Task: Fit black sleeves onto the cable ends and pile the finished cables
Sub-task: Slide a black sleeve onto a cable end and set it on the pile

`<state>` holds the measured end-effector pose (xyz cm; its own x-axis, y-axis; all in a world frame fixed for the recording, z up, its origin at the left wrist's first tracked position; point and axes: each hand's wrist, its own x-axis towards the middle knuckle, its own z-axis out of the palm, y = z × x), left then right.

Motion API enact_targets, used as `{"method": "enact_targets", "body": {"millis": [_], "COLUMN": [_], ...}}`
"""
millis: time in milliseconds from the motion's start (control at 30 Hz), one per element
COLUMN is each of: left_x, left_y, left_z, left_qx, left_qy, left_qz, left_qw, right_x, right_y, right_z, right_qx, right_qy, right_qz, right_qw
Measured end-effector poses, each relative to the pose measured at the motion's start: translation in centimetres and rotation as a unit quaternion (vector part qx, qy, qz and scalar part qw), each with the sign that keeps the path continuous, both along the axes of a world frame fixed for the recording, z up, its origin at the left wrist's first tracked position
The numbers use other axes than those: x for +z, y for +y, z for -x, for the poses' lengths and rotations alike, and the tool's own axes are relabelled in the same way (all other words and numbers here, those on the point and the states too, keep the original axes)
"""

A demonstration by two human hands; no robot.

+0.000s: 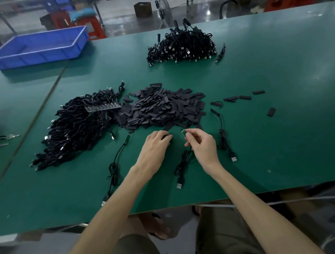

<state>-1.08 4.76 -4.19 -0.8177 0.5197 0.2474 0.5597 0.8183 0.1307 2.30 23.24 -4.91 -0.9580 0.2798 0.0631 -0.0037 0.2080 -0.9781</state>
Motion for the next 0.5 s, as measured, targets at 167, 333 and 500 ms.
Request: {"method": "enact_targets", "body": {"millis": [167, 333, 500], "left_x": [1.1, 1.3, 1.6], "left_y": [-0.6, -0.4, -0.1], "left_z": [0.1, 0.0, 0.3], "left_qx": [0.010, 0.034, 0.027], "left_qy": [-0.017, -0.054, -0.086], "left_qz": [-0.022, -0.078, -0.074], "left_qw": [1.000, 0.995, 0.993], "right_x": [0.3, 0.4, 0.4], "right_y": [-0.1, -0.3, -0.2], "right_z": [-0.4, -0.6, -0.5], "right_qx": [0.015, 0.047, 0.060], "right_qy": [0.013, 0.012, -0.001], "right_qz": [0.028, -0.006, -0.045], "right_qw": [0.999, 0.999, 0.997]}}
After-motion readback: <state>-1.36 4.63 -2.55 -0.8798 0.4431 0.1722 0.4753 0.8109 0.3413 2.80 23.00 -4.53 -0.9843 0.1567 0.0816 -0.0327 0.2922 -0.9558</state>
